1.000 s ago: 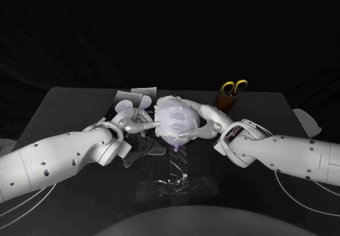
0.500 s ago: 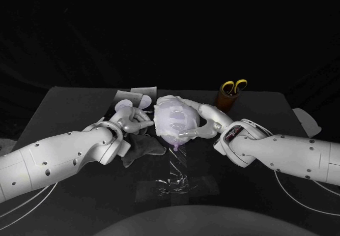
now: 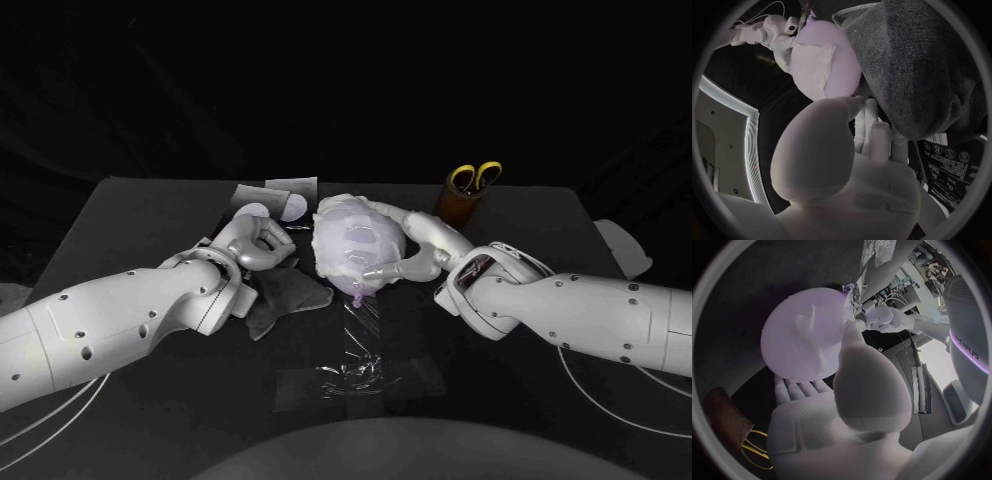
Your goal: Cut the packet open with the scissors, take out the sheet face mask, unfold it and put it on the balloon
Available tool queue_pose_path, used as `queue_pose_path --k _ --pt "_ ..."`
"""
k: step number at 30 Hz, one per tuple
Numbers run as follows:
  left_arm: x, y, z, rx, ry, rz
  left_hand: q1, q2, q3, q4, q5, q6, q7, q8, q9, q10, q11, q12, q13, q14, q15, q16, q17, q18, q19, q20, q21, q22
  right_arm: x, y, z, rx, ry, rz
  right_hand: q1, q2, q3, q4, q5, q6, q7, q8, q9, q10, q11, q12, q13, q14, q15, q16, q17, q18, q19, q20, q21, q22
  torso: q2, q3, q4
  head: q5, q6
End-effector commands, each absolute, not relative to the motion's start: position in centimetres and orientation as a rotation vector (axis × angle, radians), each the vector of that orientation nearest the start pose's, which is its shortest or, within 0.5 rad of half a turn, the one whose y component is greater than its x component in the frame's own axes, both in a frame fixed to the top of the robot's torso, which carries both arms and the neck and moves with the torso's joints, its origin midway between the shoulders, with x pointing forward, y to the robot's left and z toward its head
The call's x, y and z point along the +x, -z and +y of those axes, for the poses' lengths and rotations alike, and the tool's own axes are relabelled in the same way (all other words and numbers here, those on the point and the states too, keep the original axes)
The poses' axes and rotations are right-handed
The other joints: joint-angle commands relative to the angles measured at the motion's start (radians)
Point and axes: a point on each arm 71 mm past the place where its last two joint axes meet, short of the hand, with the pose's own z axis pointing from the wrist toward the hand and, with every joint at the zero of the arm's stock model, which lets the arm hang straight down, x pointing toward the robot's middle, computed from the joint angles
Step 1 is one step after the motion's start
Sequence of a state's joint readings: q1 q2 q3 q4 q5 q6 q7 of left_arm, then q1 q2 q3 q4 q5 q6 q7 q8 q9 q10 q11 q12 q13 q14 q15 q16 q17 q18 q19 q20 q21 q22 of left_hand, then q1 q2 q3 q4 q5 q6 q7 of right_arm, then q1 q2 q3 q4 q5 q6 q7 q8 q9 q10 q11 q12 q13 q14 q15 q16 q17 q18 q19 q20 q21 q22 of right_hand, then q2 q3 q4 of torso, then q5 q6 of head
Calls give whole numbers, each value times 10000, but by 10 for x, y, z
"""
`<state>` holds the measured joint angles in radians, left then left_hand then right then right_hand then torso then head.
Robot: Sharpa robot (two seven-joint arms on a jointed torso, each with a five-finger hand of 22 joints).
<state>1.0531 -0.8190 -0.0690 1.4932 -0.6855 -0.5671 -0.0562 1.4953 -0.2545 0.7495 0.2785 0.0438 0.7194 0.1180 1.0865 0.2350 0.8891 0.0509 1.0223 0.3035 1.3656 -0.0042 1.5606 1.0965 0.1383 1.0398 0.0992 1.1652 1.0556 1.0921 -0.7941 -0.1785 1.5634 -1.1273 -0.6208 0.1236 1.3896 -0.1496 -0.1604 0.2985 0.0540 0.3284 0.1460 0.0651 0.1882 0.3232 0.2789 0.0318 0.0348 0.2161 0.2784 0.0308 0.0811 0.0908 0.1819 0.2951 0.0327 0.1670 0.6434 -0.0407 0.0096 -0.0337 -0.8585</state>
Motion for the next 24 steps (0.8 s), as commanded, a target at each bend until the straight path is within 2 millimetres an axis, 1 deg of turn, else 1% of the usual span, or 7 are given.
queue_pose_path --k 1,2,5,6,9,15,24 --pt "457 262 210 -7725 9914 17217 -395 -66 22 -4 42 -73 16 -24 -70 -202 45 46 24 -477 46 -104 -916 239 -581 49 -438 -495 427 266 -166 1025 -9822 16871 52 112 59 -6 -41 58 1560 22 6 55 29 34 10 -53 15 -7 -17 -150 56 -11 44 -6 1 -9 5 -12 22" --pt "456 260 208 -7634 10229 17159 -625 -168 -126 48 2 -168 85 -38 -80 -339 113 5 14 -874 104 -187 -1632 336 -1053 75 -806 -899 427 266 -166 1025 -9821 16873 52 112 59 -6 -41 58 1560 22 6 55 29 34 10 -53 15 -7 -17 -150 56 -11 44 -6 -3 -8 4 -7 22" --pt "453 256 204 -7419 10937 16999 -1155 -316 -662 26 28 -450 259 -40 -90 -581 279 -38 7 -1189 250 -294 -1970 370 -1451 183 -1150 -1178 427 266 -166 1027 -9817 16879 52 112 59 -6 -41 58 1560 22 6 55 29 34 10 -53 15 -7 -17 -150 56 -11 44 -6 -5 -6 2 3 21" --pt "452 254 203 -7359 11111 16953 -1645 -358 -1444 -37 31 -845 447 -175 -145 -934 465 -190 -47 -1648 437 -412 -2640 368 -1691 288 -1384 -1347 427 266 -166 1027 -9816 16881 52 112 59 -6 -41 58 1560 22 6 55 29 34 10 -53 15 -7 -17 -150 56 -11 44 -6 0 -3 2 0 22" --pt "450 250 202 -7216 11504 16817 -1998 -356 -2540 -122 39 -1123 625 -209 -172 -1154 642 -240 -77 -1932 596 -452 -2927 381 -1818 475 -1593 -1463 427 266 -166 1029 -9816 16887 52 112 59 -6 -41 58 1560 22 6 55 29 34 10 -53 15 -7 -17 -150 56 -11 44 -6 -4 0 -3 10 39" --pt "449 247 202 -7154 11787 16715 -1933 -124 -4216 39 36 -1170 652 -117 -193 -1213 684 -139 -89 -1717 655 -270 -2482 453 -1732 637 -1677 -1546 426 267 -166 1033 -9817 16897 52 112 59 -6 -41 58 1560 22 6 55 29 34 10 -53 15 -7 -17 -150 56 -11 44 -6 -5 9 0 0 54" --pt "451 251 202 -7288 11400 17051 -1704 212 -5494 105 50 -1037 538 61 -187 -1043 632 99 -44 -1275 569 -87 -1827 384 -1282 589 -1330 -1236 426 267 -166 1035 -9824 16913 52 112 59 -6 -41 58 1560 22 6 55 29 34 10 -53 15 -7 -17 -150 56 -11 44 -6 2 4 -3 7 65"
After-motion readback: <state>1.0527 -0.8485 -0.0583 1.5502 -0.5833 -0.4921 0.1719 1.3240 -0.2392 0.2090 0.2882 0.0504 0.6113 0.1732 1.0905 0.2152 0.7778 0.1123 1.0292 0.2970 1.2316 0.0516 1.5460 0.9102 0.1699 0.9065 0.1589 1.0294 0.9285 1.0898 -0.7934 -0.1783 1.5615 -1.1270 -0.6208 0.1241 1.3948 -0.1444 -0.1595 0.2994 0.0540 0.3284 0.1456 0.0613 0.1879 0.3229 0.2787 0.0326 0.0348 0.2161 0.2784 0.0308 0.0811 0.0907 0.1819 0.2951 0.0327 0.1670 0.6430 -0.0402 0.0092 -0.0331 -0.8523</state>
